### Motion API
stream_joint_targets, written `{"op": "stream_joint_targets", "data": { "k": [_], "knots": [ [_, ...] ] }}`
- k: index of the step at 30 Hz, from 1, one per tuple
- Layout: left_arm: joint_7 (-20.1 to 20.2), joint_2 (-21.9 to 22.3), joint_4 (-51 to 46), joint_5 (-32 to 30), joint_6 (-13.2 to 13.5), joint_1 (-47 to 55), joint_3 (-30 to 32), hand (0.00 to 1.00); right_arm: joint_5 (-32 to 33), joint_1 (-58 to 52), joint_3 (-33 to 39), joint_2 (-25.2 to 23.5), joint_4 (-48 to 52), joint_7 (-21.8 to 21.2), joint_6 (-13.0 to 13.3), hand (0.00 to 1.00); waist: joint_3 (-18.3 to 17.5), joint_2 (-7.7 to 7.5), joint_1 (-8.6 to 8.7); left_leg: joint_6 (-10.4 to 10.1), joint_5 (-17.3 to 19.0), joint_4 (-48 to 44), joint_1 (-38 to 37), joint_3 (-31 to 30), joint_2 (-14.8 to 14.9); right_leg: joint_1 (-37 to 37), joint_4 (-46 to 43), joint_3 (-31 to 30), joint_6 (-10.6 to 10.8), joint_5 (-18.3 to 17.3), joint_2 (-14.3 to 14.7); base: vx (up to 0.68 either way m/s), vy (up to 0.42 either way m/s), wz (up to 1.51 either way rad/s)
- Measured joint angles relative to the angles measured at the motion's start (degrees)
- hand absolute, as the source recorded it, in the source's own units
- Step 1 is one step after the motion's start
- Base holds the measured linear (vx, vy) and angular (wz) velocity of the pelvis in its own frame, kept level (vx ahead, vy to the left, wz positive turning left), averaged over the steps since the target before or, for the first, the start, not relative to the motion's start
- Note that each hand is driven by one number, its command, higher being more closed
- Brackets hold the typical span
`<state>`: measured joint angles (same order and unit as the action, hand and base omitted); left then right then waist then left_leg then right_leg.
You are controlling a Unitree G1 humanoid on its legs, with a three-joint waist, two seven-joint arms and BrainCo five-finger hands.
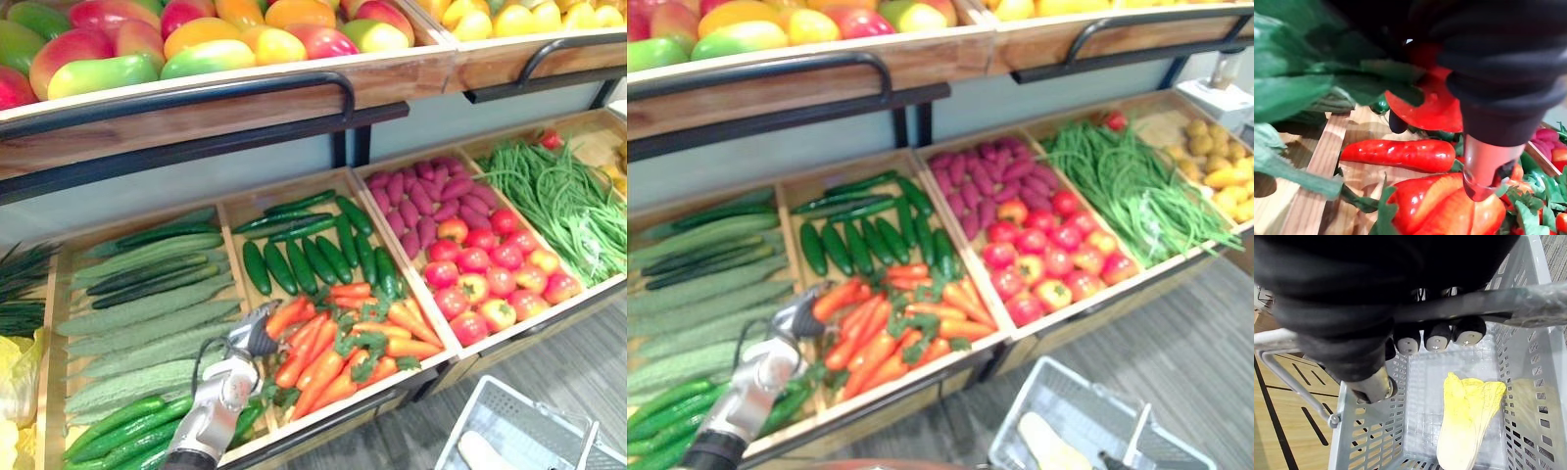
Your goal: Pick vegetable in the basket
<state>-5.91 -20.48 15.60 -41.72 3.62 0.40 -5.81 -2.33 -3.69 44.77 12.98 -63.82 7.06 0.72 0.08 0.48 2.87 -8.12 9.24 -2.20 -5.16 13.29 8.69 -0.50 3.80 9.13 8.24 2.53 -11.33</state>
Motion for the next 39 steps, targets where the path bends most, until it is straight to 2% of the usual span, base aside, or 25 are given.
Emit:
{"op": "stream_joint_targets", "data": {
  "k": [13, 19, 25, 31, 33, 34, 35, 36, 38, 39],
  "knots": [
    [0.0, 0.0, -6.4, 0.6, 0.3, 2.0, 0.2, 1.00, 0.0, -0.3, 1.0, -0.6, 0.2, 0.0, 0.0, 1.00, -0.1, 0.08, -0.17, 0.0, 0.0, 0.0, -0.2, 0.1, 0.1, -0.2, 0.0, 0.0, 0.0, 0.0, 0.0, 0.00, 0.000, 0.00],
    [-0.1, 0.0, -10.8, 0.9, 1.1, 2.2, 0.4, 1.00, 0.0, -1.2, 1.1, -0.6, 0.6, 0.0, 0.0, 1.00, -0.2, 0.25, -1.29, 0.0, 0.0, 0.1, -1.0, 0.3, 0.1, -0.9, 0.0, -0.1, 0.0, 0.0, 0.0, 0.00, 0.000, 0.00],
    [-0.1, 0.0, -15.0, 1.0, 1.5, 3.5, 0.6, 1.00, -0.1, -1.5, 0.9, -0.6, 1.8, 0.0, 0.0, 1.00, -0.4, 0.53, -1.40, 0.0, 0.0, 0.1, -1.1, 0.3, 0.1, -0.9, 0.1, -0.2, 0.0, 0.0, 0.1, 0.00, 0.000, 0.00],
    [-0.2, 0.0, -20.5, 1.2, 3.5, 4.4, 0.6, 1.00, 0.0, -1.6, 0.8, -1.1, 2.2, 0.0, 0.1, 1.00, -0.4, 0.38, -1.61, 0.0, 0.0, 0.1, -0.5, 0.5, 0.3, -0.5, 0.0, -1.0, 0.3, 0.1, 0.3, 0.00, 0.000, -0.01],
    [-0.4, 0.0, -22.8, 3.2, 4.0, 4.4, 0.5, 1.00, 0.0, -1.6, -0.3, -1.1, 2.2, 0.0, 0.3, 1.00, -0.4, 0.29, -1.85, 0.0, 0.0, 0.1, -0.5, 1.0, 0.4, 0.1, -0.5, -1.6, 0.3, 0.1, 0.4, -0.01, -0.004, -0.11],
    [-0.4, 0.0, -23.3, 3.3, 4.2, 4.4, 0.5, 1.00, 0.0, -1.5, -0.4, -1.2, 2.2, 0.0, 0.5, 1.00, -0.2, -0.20, -1.93, 0.0, 0.0, 0.1, -0.4, 1.2, 0.4, 0.4, -0.7, -1.8, 0.3, 0.1, 0.5, -0.02, -0.012, -0.13],
    [-0.4, 0.0, -24.1, 3.4, 5.0, 4.4, 0.3, 1.00, -0.1, -1.4, -0.7, -1.3, 2.2, 0.0, 0.7, 1.00, -0.6, 0.32, -1.99, -0.1, -0.1, 0.0, -0.4, 1.4, 0.4, 0.5, -0.8, -2.0, 0.3, 0.1, 0.5, -0.02, -0.015, -0.08],
    [-0.4, 0.0, -24.9, 3.7, 5.3, 4.4, -0.4, 1.00, -0.1, -1.6, -1.3, -1.3, 2.3, 0.0, 0.8, 1.00, -0.4, -0.52, -2.02, -0.1, -0.1, 0.0, -0.4, 1.5, 0.5, 0.5, -0.8, -2.0, 0.3, 0.1, 0.5, -0.02, -0.013, -0.05],
    [-0.4, 0.0, -25.6, 5.6, 6.0, 4.4, -1.4, 1.00, -0.1, -1.6, -2.3, -1.3, 2.3, 0.0, 0.8, 1.00, -0.7, -0.36, -2.06, -0.1, -0.1, 0.0, -0.6, 1.7, 0.5, 0.6, -1.0, -2.3, 0.3, 0.1, 0.5, -0.02, -0.010, -0.06],
    [-0.4, 0.0, -26.3, 5.6, 6.4, 4.4, -2.0, 1.00, -0.1, -1.6, -3.0, -1.3, 2.4, 0.0, 0.9, 1.00, -0.6, -0.84, -2.06, -0.1, -0.1, 0.0, -0.7, 1.8, 0.5, 0.7, -1.1, -2.5, 0.3, 0.1, 0.6, -0.03, -0.011, -0.07]
  ]
}}
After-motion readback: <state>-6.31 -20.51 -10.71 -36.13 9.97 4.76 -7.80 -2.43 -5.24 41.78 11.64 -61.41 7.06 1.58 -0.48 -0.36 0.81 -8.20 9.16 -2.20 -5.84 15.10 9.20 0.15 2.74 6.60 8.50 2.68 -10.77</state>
